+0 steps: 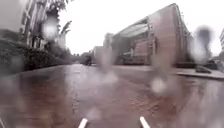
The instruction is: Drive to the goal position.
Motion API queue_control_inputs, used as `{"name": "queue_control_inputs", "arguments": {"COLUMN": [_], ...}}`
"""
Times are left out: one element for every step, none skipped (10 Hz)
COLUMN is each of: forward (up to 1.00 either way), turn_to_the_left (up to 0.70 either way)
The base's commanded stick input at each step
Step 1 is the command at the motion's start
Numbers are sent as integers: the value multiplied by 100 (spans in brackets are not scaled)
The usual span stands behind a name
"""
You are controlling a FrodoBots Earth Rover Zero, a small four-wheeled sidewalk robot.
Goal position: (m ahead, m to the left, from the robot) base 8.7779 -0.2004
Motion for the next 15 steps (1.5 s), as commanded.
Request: {"name": "queue_control_inputs", "arguments": {"forward": [70, 70, 70, 70, 70, 70, 70, 70, 70, 70, 70, 70, 70, 70, 70], "turn_to_the_left": [14, 14, 14, 14, 14, 14, 14, 14, 14, 14, 14, 14, 14, 14, 14]}}
